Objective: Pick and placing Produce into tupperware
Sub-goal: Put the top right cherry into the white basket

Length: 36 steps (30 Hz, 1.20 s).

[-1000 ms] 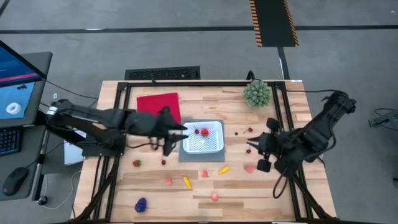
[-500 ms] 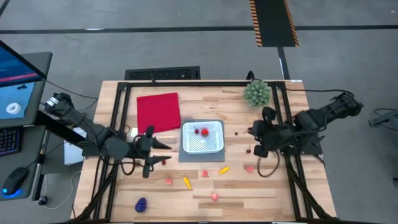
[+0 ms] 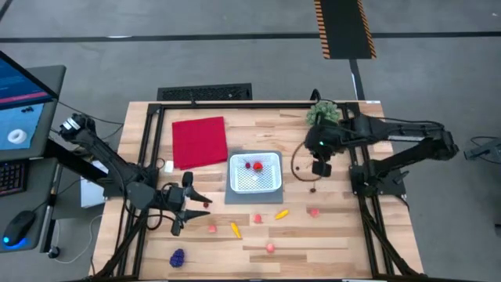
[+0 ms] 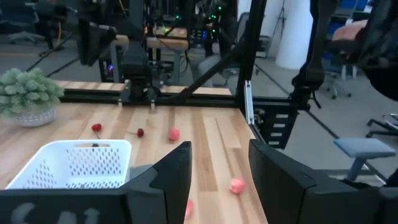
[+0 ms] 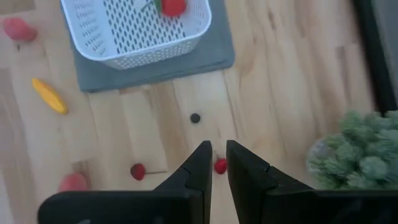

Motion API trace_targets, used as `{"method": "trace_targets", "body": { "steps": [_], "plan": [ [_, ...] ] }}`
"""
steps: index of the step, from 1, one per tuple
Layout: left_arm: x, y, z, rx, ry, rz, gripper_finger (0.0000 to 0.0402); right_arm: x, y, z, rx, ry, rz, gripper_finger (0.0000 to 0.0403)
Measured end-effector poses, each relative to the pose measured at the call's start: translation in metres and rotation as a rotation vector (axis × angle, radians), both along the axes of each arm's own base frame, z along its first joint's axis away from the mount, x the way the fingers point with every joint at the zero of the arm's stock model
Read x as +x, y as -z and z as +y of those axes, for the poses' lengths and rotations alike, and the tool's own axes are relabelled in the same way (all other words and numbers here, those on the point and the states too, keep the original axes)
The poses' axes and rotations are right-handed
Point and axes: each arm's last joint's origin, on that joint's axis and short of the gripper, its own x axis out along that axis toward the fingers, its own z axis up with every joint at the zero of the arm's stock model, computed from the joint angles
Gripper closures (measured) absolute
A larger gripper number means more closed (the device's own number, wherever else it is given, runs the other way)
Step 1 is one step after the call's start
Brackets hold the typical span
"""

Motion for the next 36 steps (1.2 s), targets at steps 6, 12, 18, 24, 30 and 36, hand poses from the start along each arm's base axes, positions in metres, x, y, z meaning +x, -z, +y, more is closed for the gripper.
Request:
{"method": "trace_targets", "body": {
  "steps": [6,12,18,24,30,36],
  "plan": [
    [-0.003,0.009,0.000,-0.013,0.001,-0.019,0.0251,0.015,0.027,-0.026,0.045,0.036,0.121,0.0333],
    [-0.003,0.011,0.000,-0.030,0.000,-0.013,0.0251,0.025,0.055,-0.039,0.082,0.021,0.248,0.0333],
    [-0.003,0.011,0.000,-0.037,0.000,-0.016,0.0251,0.032,0.070,-0.046,0.145,0.029,0.307,0.0319],
    [-0.002,0.014,-0.001,-0.051,-0.002,-0.002,0.0252,0.040,0.085,-0.053,0.170,0.028,0.318,0.0271],
    [0.002,0.020,-0.005,-0.048,-0.004,0.022,0.0252,0.034,0.108,-0.051,0.173,-0.005,0.368,0.0222],
    [0.005,0.022,-0.007,-0.047,-0.013,0.013,0.0252,0.029,0.125,-0.050,0.170,-0.017,0.370,0.0215]
  ]
}}
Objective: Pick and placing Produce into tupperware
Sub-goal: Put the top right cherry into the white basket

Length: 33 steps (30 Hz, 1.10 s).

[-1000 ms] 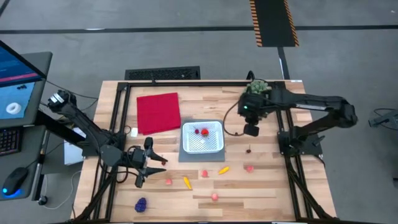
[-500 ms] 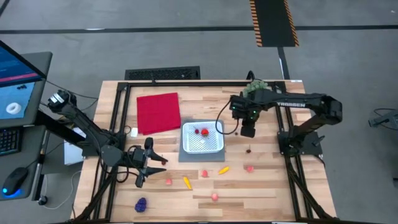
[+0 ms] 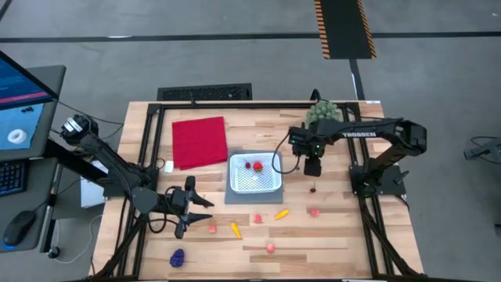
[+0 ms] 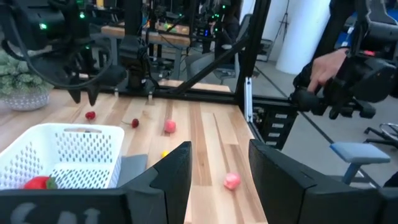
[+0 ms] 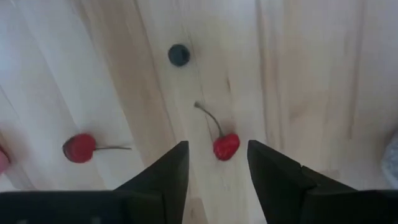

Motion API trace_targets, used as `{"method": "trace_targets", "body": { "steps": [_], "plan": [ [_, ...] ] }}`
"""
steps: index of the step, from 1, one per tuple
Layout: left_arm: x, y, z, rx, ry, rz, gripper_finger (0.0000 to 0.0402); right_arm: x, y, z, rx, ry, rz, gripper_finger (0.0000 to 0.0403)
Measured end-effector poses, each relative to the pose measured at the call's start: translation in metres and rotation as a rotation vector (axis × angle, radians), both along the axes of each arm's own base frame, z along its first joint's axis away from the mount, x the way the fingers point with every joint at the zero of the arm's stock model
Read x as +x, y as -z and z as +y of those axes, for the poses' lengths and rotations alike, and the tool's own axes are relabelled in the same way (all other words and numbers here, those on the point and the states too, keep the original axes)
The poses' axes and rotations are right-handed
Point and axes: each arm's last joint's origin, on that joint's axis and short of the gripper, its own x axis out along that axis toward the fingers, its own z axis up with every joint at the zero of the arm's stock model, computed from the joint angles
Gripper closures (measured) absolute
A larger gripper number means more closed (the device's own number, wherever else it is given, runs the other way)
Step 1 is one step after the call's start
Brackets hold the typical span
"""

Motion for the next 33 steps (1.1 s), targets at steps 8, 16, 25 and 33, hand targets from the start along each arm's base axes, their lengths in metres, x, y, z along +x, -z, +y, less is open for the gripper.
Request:
{"method": "trace_targets", "body": {
  "steps": [8,16,25,33],
  "plan": [
    [0.000,-0.001,0.000,0.008,0.002,-0.011,0.0251,-0.005,0.016,0.002,0.000,-0.014,-0.008,0.0234],
    [0.000,-0.001,0.000,0.007,0.002,-0.010,0.0251,-0.007,0.028,0.004,-0.008,-0.035,-0.038,0.0241],
    [0.001,0.000,-0.001,0.007,0.001,-0.009,0.0251,-0.008,0.033,0.004,-0.012,-0.039,-0.046,0.0246],
    [0.001,0.000,-0.001,0.002,0.000,-0.009,0.0251,-0.004,0.048,0.002,0.001,-0.044,0.003,0.0254]
  ]
}}
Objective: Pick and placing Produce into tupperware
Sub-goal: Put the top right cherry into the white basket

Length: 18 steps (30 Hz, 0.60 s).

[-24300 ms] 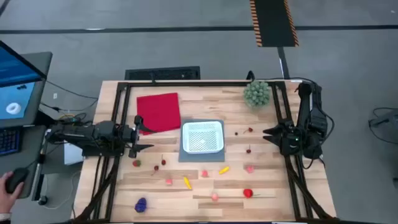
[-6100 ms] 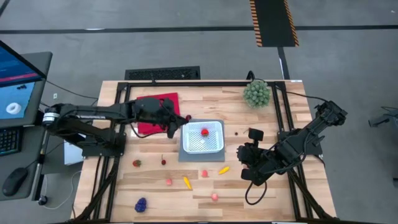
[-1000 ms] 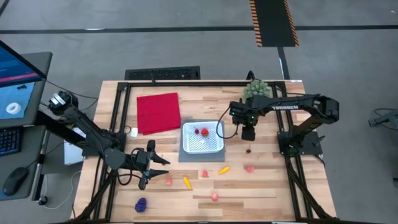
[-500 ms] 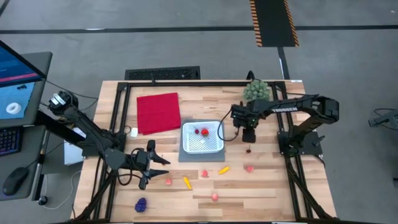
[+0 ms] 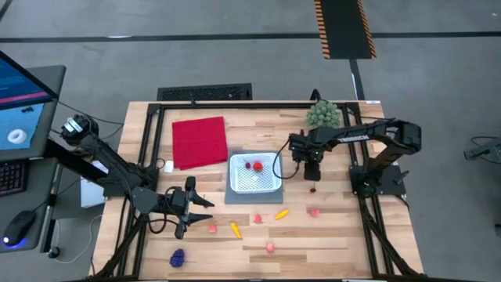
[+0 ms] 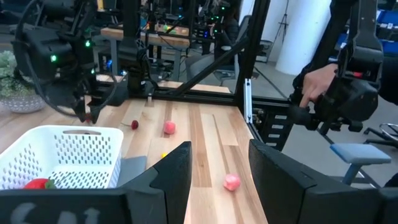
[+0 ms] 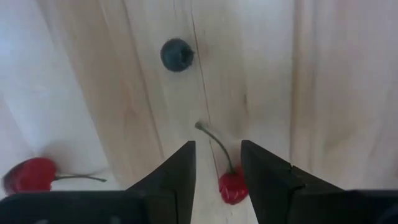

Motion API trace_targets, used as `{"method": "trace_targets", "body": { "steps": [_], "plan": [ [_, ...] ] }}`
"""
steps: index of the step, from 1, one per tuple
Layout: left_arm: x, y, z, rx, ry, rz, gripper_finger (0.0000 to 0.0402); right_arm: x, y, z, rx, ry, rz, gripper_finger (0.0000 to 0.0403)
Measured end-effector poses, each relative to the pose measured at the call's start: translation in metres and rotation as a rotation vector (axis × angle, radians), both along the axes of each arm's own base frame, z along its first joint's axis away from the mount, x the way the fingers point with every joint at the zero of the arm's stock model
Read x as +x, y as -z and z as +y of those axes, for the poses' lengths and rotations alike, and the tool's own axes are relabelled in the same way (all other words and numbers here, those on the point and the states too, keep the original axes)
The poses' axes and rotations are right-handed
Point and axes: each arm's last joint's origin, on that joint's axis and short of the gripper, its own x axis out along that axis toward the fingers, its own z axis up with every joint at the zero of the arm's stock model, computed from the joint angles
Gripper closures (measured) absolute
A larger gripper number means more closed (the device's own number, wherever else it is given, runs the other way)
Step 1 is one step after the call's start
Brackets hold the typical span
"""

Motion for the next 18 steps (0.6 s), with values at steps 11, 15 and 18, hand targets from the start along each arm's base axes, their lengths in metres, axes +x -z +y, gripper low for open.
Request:
{"method": "trace_targets", "body": {
  "steps": [11,15,18],
  "plan": [
    [0.000,0.000,0.000,0.000,0.000,0.000,0.0251,0.003,0.010,-0.003,0.006,-0.012,0.040,0.0305],
    [0.000,0.000,0.000,-0.001,0.000,-0.001,0.0251,0.001,0.006,-0.002,0.002,-0.012,0.018,0.0366],
    [0.000,0.000,0.000,0.000,0.000,-0.001,0.0251,0.000,0.002,-0.002,0.000,-0.014,0.000,0.0389]
  ]
}}
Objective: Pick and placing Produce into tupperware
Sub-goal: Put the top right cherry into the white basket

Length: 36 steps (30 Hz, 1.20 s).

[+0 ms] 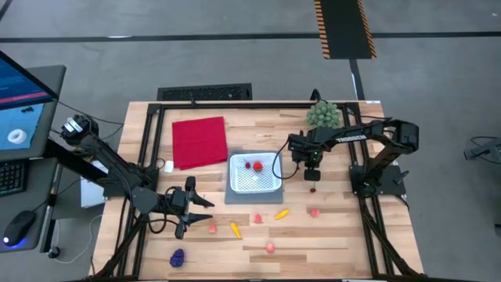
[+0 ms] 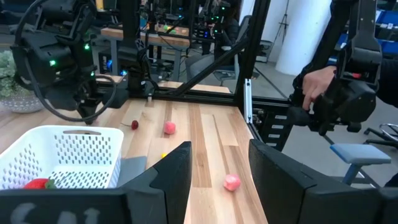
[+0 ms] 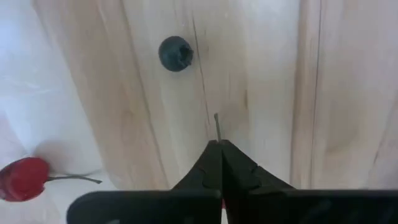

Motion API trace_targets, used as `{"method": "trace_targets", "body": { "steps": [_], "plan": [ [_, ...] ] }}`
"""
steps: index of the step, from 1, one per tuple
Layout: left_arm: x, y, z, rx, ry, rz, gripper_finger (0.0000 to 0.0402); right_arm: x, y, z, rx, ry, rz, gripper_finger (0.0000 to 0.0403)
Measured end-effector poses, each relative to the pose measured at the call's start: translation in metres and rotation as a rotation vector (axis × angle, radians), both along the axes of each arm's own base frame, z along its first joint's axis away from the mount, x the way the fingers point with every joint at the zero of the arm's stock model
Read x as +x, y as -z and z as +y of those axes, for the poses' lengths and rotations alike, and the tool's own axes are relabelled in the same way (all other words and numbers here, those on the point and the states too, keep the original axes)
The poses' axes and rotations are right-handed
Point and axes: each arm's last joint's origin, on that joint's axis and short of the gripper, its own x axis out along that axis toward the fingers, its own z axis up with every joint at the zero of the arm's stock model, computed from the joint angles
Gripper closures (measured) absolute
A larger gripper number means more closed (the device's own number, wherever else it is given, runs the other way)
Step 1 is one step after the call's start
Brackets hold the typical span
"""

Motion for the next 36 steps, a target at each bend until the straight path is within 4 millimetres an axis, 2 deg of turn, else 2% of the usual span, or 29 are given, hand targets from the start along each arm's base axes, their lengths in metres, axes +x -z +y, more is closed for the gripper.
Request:
{"method": "trace_targets", "body": {
  "steps": [5,10,13,20,27,36],
  "plan": [
    [0.000,0.000,0.000,0.000,0.000,0.000,0.0251,-0.001,-0.004,0.000,-0.005,0.002,-0.017,0.0392],
    [0.000,0.000,0.001,0.002,-0.018,-0.002,0.0251,-0.001,-0.018,0.003,-0.006,-0.007,-0.103,0.0392],
    [0.000,0.000,0.001,0.003,-0.036,-0.003,0.0251,-0.001,-0.034,0.004,-0.013,-0.010,-0.179,0.0392],
    [0.000,0.000,0.001,0.005,-0.045,-0.003,0.0251,0.000,-0.089,0.013,-0.029,-0.030,-0.461,0.0392],
    [0.001,-0.002,0.003,-0.014,-0.114,-0.023,0.0251,0.006,-0.133,0.038,0.033,-0.090,-0.802,0.0392],
    [0.001,-0.009,0.004,0.009,-0.161,-0.081,0.0251,0.030,-0.154,0.075,0.093,-0.223,-1.108,0.0392]
  ]
}}
